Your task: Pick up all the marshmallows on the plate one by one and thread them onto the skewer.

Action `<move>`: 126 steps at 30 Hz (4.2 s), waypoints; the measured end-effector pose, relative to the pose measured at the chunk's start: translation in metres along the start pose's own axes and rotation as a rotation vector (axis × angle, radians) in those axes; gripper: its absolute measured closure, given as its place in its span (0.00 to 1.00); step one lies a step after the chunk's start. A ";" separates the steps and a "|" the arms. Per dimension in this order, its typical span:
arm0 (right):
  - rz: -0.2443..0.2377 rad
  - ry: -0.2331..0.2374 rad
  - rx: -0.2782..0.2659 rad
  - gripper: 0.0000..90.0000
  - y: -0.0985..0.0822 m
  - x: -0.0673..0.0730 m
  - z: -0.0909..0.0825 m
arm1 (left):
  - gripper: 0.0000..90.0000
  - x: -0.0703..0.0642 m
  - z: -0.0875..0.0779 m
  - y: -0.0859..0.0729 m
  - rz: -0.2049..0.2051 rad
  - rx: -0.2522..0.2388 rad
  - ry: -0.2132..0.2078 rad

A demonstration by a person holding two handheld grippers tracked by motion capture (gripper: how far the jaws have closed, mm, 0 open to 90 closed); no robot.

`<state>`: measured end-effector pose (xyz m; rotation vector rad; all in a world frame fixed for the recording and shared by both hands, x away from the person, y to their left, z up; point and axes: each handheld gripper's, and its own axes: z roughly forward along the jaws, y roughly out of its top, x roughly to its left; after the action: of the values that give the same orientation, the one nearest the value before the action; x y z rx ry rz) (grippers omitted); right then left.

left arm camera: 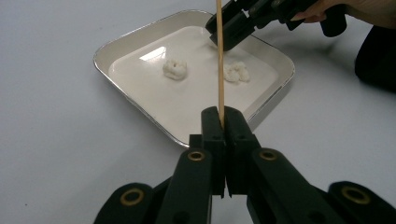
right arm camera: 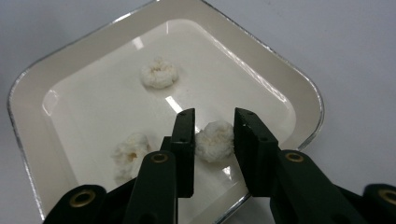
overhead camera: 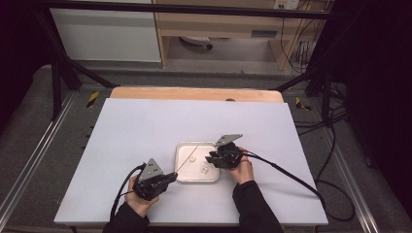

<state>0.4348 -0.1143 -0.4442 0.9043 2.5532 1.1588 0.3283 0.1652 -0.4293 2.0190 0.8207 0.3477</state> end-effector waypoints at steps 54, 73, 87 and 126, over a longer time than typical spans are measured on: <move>0.398 0.378 -0.416 0.81 0.026 0.004 -0.071 | 0.98 -0.023 0.000 0.003 0.041 -0.092 -0.025; 0.417 0.405 -0.426 0.87 0.021 0.012 -0.063 | 0.98 -0.025 0.000 0.001 0.033 -0.109 -0.015; 0.412 0.481 -0.362 0.89 0.013 0.029 -0.042 | 0.98 -0.028 0.002 0.005 0.037 -0.125 -0.001; 0.133 0.147 -0.263 0.23 0.003 0.034 -0.050 | 0.98 -0.014 0.001 0.002 -0.043 -0.095 -0.015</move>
<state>0.3885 -0.1230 -0.4055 0.9666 2.3994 1.6095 0.3194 0.1543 -0.4269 1.9110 0.8219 0.3402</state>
